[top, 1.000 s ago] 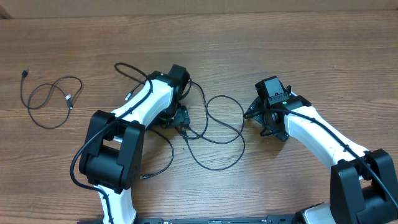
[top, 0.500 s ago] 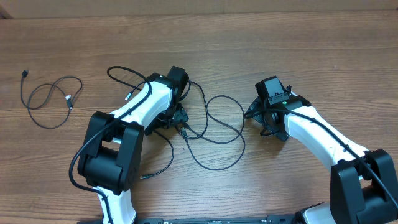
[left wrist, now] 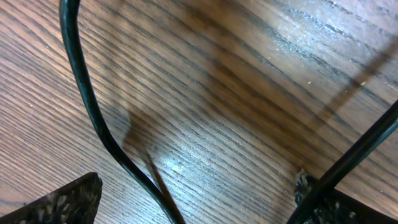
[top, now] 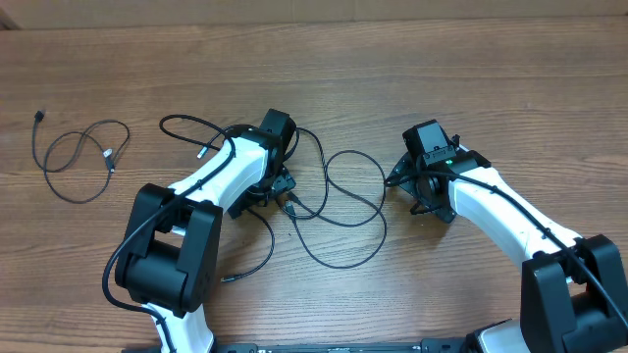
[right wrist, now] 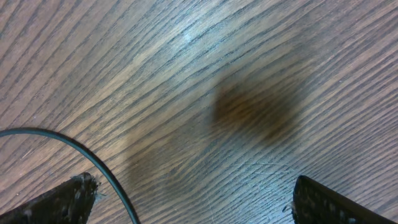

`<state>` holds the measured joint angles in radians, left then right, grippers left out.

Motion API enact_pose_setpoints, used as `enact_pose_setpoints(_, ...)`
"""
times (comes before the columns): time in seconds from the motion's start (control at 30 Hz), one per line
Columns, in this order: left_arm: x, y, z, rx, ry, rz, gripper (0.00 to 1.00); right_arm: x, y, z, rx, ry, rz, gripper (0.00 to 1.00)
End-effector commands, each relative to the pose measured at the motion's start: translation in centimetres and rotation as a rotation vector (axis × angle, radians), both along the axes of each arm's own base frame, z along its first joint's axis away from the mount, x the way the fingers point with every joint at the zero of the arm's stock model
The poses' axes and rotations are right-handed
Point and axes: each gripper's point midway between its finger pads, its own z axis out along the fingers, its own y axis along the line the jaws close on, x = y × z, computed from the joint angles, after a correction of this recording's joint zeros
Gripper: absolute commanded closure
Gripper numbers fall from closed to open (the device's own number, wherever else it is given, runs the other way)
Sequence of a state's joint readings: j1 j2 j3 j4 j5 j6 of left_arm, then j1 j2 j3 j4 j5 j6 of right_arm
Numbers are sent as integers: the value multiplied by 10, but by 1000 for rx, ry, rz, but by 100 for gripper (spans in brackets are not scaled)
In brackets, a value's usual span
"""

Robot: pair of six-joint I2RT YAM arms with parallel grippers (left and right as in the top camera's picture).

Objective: Untangle cables

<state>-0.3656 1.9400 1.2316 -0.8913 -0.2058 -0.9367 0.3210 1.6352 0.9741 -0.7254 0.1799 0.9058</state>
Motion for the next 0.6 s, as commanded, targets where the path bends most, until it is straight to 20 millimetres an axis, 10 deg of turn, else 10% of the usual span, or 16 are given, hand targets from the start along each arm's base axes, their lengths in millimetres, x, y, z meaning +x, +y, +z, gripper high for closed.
enact_pose_setpoints(0.0, -24, 26, -29, 80, 105, 39, 0, 1, 0, 3, 9, -14, -9, 0)
enact_pose_setpoints(0.4, -34, 52, -50, 14, 152, 10, 3, 1, 0, 3, 9, -14, -9, 0)
enact_pose_setpoints(0.57, -32, 42, -56, -69, 162, -105, 32, 1, 0, 3, 9, -14, -9, 0)
